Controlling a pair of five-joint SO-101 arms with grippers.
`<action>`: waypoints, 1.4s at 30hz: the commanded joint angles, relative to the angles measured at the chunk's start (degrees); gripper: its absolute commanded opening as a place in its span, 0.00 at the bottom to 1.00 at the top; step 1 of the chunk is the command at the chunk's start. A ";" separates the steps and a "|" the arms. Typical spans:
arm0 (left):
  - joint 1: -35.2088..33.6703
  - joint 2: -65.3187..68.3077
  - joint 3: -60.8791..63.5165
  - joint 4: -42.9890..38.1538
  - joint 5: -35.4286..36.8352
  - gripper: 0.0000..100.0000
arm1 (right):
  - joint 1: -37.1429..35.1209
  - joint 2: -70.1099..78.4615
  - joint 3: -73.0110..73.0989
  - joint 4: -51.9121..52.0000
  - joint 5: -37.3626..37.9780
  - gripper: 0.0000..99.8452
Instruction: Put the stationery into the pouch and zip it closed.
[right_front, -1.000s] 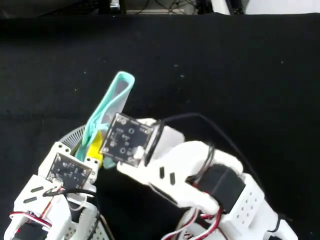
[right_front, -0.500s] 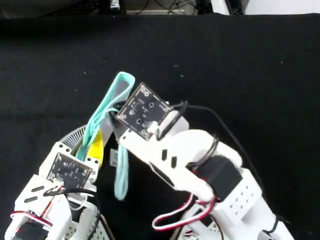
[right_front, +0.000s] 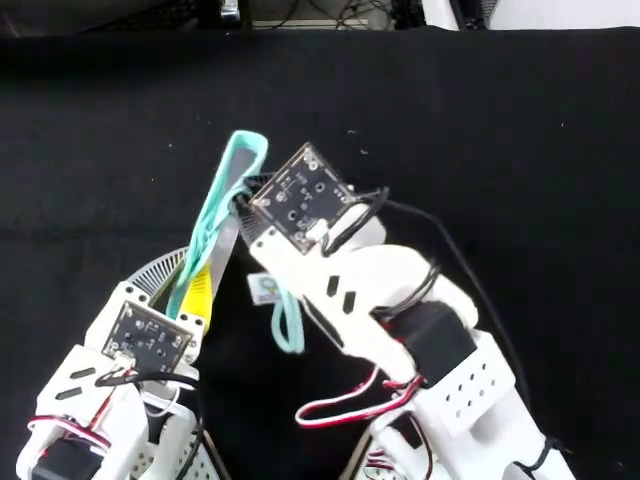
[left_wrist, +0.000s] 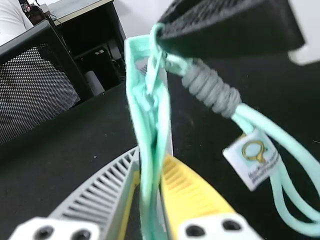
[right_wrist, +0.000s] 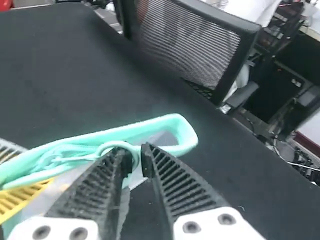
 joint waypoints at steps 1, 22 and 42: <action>0.13 -0.18 2.59 0.09 0.79 0.03 | 5.89 -0.57 -0.57 -3.43 -0.35 0.01; 0.57 -0.18 -3.47 -5.89 0.79 0.03 | 1.14 -0.75 -0.22 0.18 -0.26 0.01; 0.57 -0.18 -8.57 -6.51 6.86 0.14 | -0.62 -0.75 -0.13 0.53 -0.26 0.01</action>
